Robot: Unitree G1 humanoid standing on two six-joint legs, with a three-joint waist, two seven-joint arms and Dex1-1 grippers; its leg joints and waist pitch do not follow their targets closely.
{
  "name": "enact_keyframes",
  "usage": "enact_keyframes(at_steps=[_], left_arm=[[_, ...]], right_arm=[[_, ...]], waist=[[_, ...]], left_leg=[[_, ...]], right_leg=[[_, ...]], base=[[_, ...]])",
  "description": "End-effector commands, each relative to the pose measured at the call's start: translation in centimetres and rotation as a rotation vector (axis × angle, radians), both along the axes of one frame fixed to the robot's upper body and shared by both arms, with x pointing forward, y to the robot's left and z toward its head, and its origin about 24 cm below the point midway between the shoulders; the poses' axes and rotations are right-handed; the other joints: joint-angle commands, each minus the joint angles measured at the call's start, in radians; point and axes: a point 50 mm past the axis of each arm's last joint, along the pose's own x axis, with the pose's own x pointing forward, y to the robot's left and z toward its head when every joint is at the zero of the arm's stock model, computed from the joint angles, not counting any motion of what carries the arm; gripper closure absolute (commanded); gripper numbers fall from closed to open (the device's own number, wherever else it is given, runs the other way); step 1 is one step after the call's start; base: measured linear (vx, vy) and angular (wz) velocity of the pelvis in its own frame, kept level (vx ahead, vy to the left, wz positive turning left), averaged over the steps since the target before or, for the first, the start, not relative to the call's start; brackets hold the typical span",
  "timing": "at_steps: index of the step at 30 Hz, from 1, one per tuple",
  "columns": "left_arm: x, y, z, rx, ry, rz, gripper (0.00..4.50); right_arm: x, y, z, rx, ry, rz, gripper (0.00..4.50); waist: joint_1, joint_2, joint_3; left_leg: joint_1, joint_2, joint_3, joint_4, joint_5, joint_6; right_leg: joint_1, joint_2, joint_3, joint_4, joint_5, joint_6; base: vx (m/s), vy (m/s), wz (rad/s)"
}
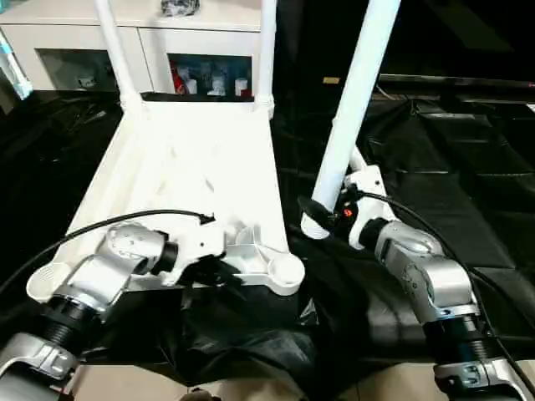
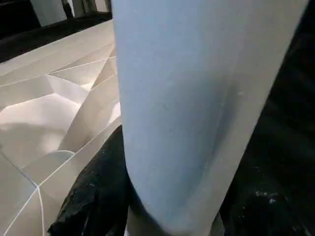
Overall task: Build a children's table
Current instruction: Insert table leg to table base
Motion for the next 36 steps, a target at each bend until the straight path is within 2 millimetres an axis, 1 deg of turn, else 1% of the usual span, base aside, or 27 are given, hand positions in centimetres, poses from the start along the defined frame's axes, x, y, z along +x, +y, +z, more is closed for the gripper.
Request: enact_keyframes(at_steps=[1,4,7,9,10,11,13,14,16,19,20,21,22,23,25,26,27,28,30,31,36], left_arm=[[0.0,0.6,0.0,0.014,-0.004,0.021,4.49],[-0.1,0.3,0.3,-0.036,0.007,0.021,4.5],[-0.1,-0.2,0.8,-0.088,0.029,0.022,4.5],[0.2,-0.7,0.7,-0.087,0.02,0.039,4.5],[0.6,-1.2,0.4,-0.073,0.002,0.082,4.5],[0.8,-1.4,0.2,-0.065,-0.004,0.106,4.5],[1.1,-1.7,0.1,-0.063,-0.014,0.137,4.5],[1.4,-2.8,-0.1,-0.093,-0.011,0.173,4.5],[1.5,-3.9,-0.2,-0.127,0.0,0.178,4.5],[1.5,-4.4,-0.3,-0.12,0.006,0.184,4.5],[1.7,-5.2,-0.4,-0.123,-0.001,0.188,4.5],[1.7,-5.2,-0.4,-0.123,-0.001,0.188,4.5],[1.7,-5.6,-0.3,-0.121,-0.014,0.18,4.5],[1.7,-5.6,-0.3,-0.118,-0.021,0.176,4.5],[1.6,-5.8,-0.3,-0.128,-0.041,0.146,4.5],[1.7,-5.8,-0.3,-0.128,-0.055,0.15,4.5],[1.7,-5.8,-0.3,-0.131,-0.051,0.153,4.5],[1.7,-5.7,-0.3,-0.126,-0.043,0.158,4.22],[1.8,-5.5,-0.4,-0.118,-0.047,0.159,4.22],[1.9,-5.3,-0.4,-0.112,-0.05,0.17,3.91],[2.1,-4.8,-0.6,-0.097,-0.047,0.19,3.84]], right_arm=[[0.0,-0.2,0.5,-0.007,-0.03,0.008,2.57],[-0.1,-0.1,0.5,-0.008,-0.03,0.016,2.57],[-0.2,0.1,0.7,-0.003,-0.026,0.052,2.57],[-0.5,0.3,1.2,0.025,-0.024,0.094,2.57],[-0.6,0.4,1.5,0.05,-0.022,0.12,2.57],[-0.7,0.5,1.6,0.058,-0.021,0.129,2.57],[-0.6,0.5,1.7,0.061,-0.021,0.135,2.57],[-0.5,0.5,1.8,0.063,-0.02,0.138,2.57],[-0.2,0.5,1.9,0.062,-0.02,0.135,2.57],[-0.1,0.5,1.9,0.058,-0.02,0.136,2.57],[-0.1,0.6,1.9,0.055,-0.016,0.143,2.57],[-0.1,0.6,1.9,0.055,-0.016,0.143,2.57],[-0.1,0.6,1.8,0.042,-0.013,0.146,2.57],[-0.1,0.6,1.8,0.034,-0.013,0.146,2.57],[-0.1,0.7,1.6,0.02,-0.013,0.147,2.57],[-0.1,0.7,1.6,0.019,-0.013,0.146,2.57],[0.0,0.7,1.6,0.019,-0.013,0.145,2.57],[0.0,0.7,1.6,0.017,-0.015,0.14,2.57],[0.1,0.6,1.6,0.016,-0.015,0.136,2.57],[0.1,0.6,1.6,0.016,-0.015,0.136,2.57],[0.2,0.6,1.7,0.016,-0.015,0.137,2.57]], waist=[[0.001,0.009,-0.071],[0.001,0.008,-0.071],[0.0,0.01,-0.072],[-0.001,0.009,-0.071],[-0.001,0.001,-0.071],[0.0,0.003,-0.071],[0.001,0.001,-0.07],[0.001,-0.005,-0.069],[0.003,-0.001,-0.069],[0.002,-0.002,-0.071],[0.003,0.002,-0.072],[0.002,-0.001,-0.071],[0.004,0.002,-0.072],[0.005,0.005,-0.072],[0.004,0.004,-0.073],[0.004,0.006,-0.073],[0.004,0.005,-0.072],[0.004,0.003,-0.072],[0.005,0.004,-0.072],[0.005,0.005,-0.073],[0.003,0.005,-0.074]], left_leg=[[0.017,0.034,-0.012,-0.074,-0.293,-0.027],[0.016,0.033,-0.012,-0.073,-0.29,-0.025],[0.015,0.035,-0.011,-0.073,-0.28,-0.025],[0.014,0.034,-0.011,-0.073,-0.278,-0.018],[0.014,0.034,-0.01,-0.073,-0.276,-0.012],[0.015,0.035,-0.01,-0.072,-0.275,-0.011],[0.015,0.034,-0.009,-0.071,-0.274,-0.009],[0.014,0.033,-0.009,-0.07,-0.276,-0.007],[0.014,0.031,-0.009,-0.066,-0.27,-0.004],[0.011,0.029,-0.01,-0.066,-0.261,0.0],[0.011,0.029,-0.01,-0.066,-0.257,0.002],[0.009,0.029,-0.01,-0.065,-0.253,0.004],[0.01,0.029,-0.01,-0.065,-0.25,0.007],[0.011,0.029,-0.01,-0.065,-0.251,0.007],[0.011,0.029,-0.011,-0.066,-0.263,0.005],[0.01,0.029,-0.012,-0.066,-0.266,0.004],[0.011,0.028,-0.011,-0.066,-0.269,0.005],[0.01,0.027,-0.011,-0.065,-0.275,0.006],[0.01,0.027,-0.012,-0.066,-0.273,0.007],[0.013,0.028,-0.012,-0.065,-0.276,0.007],[0.009,0.028,-0.013,-0.066,-0.273,0.007]], right_leg=[[0.048,-0.072,0.059,-0.079,-0.361,-0.141],[0.048,-0.073,0.059,-0.081,-0.376,-0.135],[0.049,-0.072,0.06,-0.077,-0.354,-0.141],[0.051,-0.069,0.059,-0.077,-0.343,-0.146],[0.051,-0.069,0.06,-0.079,-0.346,-0.142],[0.051,-0.07,0.06,-0.078,-0.35,-0.143],[0.05,-0.071,0.059,-0.081,-0.377,-0.132],[0.049,-0.072,0.058,-0.085,-0.403,-0.122],[0.048,-0.075,0.057,-0.091,-0.445,-0.108],[0.048,-0.072,0.055,-0.093,-0.441,-0.1],[0.048,-0.071,0.055,-0.092,-0.434,-0.098],[0.049,-0.07,0.055,-0.093,-0.431,-0.096],[0.048,-0.07,0.055,-0.094,-0.431,-0.095],[0.048,-0.07,0.054,-0.093,-0.429,-0.095],[0.048,-0.069,0.053,-0.096,-0.432,-0.094],[0.048,-0.07,0.053,-0.095,-0.43,-0.094],[0.047,-0.069,0.052,-0.096,-0.433,-0.095],[0.047,-0.07,0.052,-0.098,-0.449,-0.091],[0.047,-0.07,0.051,-0.099,-0.463,-0.084],[0.046,-0.07,0.051,-0.1,-0.467,-0.081],[0.047,-0.07,0.051,-0.096,-0.438,-0.089]], base=[[0.0,0.0,0.0],[0.0,0.0,0.0],[0.0,0.0,0.0],[0.0,0.0,0.0],[0.0,0.0,0.0],[0.0,0.0,0.0],[0.0,0.0,0.0],[0.0,0.0,0.0],[0.0,0.0,0.0],[0.0,0.0,0.0],[0.0,0.0,0.0],[0.0,0.0,0.0],[0.0,0.0,0.0],[0.0,0.0,0.0],[0.0,0.0,0.0],[0.0,0.0,0.0],[0.0,0.0,0.0],[0.0,0.0,0.0],[0.0,0.0,0.0],[0.0,0.0,0.0],[0.0,0.0,0.0]])
